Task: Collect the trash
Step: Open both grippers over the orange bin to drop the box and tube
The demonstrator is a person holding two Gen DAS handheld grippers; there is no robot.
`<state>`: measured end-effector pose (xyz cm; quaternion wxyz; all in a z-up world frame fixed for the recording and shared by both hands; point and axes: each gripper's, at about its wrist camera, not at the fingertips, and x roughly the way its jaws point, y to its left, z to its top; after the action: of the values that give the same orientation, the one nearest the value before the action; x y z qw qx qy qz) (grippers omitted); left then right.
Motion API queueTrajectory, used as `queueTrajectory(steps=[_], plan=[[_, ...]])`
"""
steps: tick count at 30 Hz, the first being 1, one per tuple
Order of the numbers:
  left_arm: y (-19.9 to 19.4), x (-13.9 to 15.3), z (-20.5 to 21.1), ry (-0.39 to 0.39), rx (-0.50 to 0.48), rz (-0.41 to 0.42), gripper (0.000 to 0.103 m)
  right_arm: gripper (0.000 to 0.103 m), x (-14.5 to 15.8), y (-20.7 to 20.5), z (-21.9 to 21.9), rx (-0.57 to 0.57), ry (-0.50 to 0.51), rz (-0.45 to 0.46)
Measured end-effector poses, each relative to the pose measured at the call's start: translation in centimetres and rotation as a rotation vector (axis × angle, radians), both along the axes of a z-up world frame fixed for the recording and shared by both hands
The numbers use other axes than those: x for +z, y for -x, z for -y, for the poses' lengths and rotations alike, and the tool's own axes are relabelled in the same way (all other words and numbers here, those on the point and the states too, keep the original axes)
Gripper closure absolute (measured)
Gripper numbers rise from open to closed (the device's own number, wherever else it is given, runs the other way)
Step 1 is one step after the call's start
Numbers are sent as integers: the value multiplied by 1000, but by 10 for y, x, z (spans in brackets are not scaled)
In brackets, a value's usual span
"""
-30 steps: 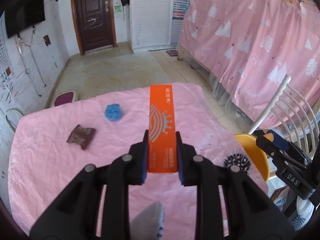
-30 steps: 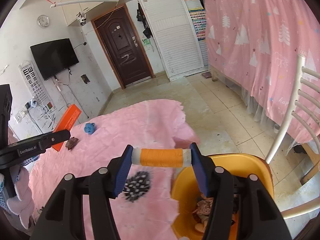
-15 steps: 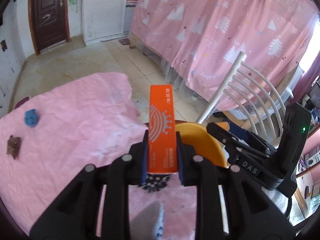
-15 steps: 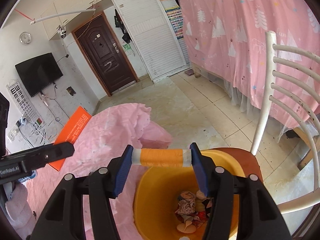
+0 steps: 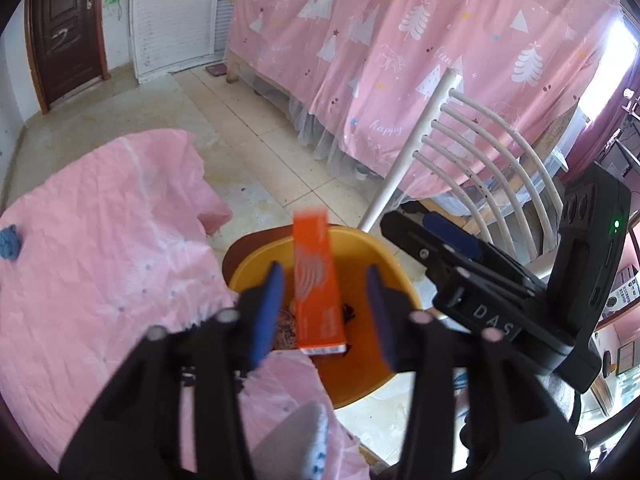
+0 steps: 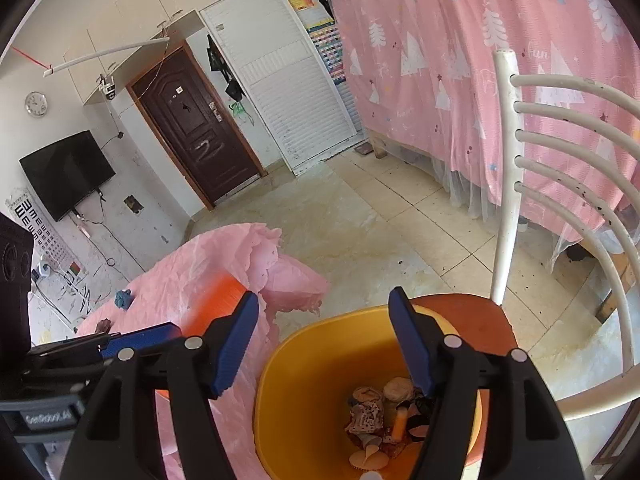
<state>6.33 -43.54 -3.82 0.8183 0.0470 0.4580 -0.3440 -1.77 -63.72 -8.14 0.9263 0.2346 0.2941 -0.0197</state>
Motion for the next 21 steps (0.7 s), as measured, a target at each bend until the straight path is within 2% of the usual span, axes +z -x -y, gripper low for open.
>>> queueTrajectory(steps=[8,21], plan=[[-3,5,-17,1,35,4,54,44,1,0,-8,11,6,-3],[-9,37,-79,53,121,58,54,42,37,-19,-58,74,87,16]])
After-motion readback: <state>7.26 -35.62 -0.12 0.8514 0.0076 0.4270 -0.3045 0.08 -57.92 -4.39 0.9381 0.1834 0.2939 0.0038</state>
